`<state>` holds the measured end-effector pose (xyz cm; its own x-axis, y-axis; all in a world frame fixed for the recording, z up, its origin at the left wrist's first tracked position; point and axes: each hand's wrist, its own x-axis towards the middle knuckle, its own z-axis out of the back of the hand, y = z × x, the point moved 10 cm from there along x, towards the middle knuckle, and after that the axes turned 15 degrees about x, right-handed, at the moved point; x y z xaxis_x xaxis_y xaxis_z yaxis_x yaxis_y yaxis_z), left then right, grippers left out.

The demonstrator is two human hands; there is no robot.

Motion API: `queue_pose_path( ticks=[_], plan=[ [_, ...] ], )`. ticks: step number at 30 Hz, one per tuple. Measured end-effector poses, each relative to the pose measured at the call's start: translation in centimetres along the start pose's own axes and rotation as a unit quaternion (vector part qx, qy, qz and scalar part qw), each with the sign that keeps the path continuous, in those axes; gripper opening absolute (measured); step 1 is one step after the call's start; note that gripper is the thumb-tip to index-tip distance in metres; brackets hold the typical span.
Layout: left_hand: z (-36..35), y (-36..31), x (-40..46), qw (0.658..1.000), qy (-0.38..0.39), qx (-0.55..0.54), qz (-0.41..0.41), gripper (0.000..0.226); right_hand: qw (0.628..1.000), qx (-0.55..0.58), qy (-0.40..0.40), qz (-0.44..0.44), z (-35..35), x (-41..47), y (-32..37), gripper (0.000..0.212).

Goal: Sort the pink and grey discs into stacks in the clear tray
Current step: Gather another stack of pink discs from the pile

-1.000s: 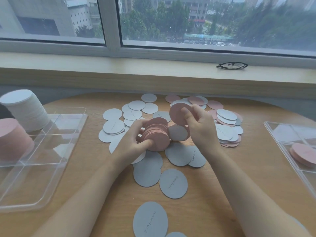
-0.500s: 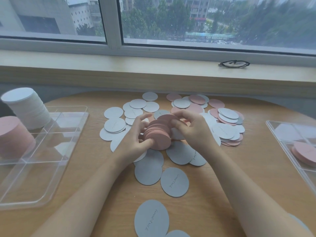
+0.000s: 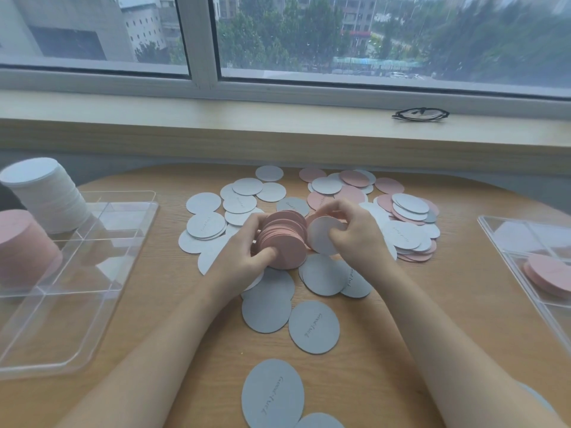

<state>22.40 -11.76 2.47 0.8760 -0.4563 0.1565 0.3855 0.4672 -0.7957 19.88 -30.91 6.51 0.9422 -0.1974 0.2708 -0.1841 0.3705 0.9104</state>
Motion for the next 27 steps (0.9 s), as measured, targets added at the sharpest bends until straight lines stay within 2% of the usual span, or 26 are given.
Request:
queue_pose_path(
  ticks=[3,6,10,12,15,19,20,24,27],
  plan=[
    [-0.1,0.0,0.0,1.000,0.009,0.016,0.002,0.045,0.999,0.045,0.000,0.016,-0.2,-0.1,0.4,0.047],
    [-0.1,-0.3,-0.1,0.999,0.012,0.030,-0.002,0.045,0.988,0.152,0.028,0.021,-0.8,-0.4,1.4,0.048],
    [0.0,-0.5,-0.2,0.999,0.011,0.048,-0.018,0.057,0.970,0.231,0.072,-0.027,-2.0,-0.7,0.8,0.050],
    [-0.1,-0.5,-0.2,0.998,0.013,0.051,-0.022,0.057,0.969,0.230,0.076,-0.036,-2.2,-0.7,0.5,0.050],
    [-0.1,-0.4,-0.1,0.999,0.010,0.044,-0.014,0.054,0.984,0.174,0.045,-0.013,-1.1,-0.4,0.6,0.049],
    [-0.2,-0.3,-0.1,0.999,0.015,0.037,-0.003,0.056,0.994,0.104,-0.038,-0.022,2.5,0.4,0.3,0.048],
    [-0.2,-0.3,-0.1,0.999,0.015,0.038,-0.004,0.057,0.996,0.068,-0.039,-0.030,3.2,0.6,0.3,0.046],
    [-0.2,-0.5,-0.2,0.999,0.012,0.048,-0.008,0.058,0.993,-0.085,0.039,-0.069,2.7,0.8,-0.5,0.034],
    [0.0,-0.4,-0.3,0.998,0.004,0.066,-0.002,0.058,0.974,-0.216,0.065,-0.022,1.7,1.1,-1.1,0.019]
  ],
)
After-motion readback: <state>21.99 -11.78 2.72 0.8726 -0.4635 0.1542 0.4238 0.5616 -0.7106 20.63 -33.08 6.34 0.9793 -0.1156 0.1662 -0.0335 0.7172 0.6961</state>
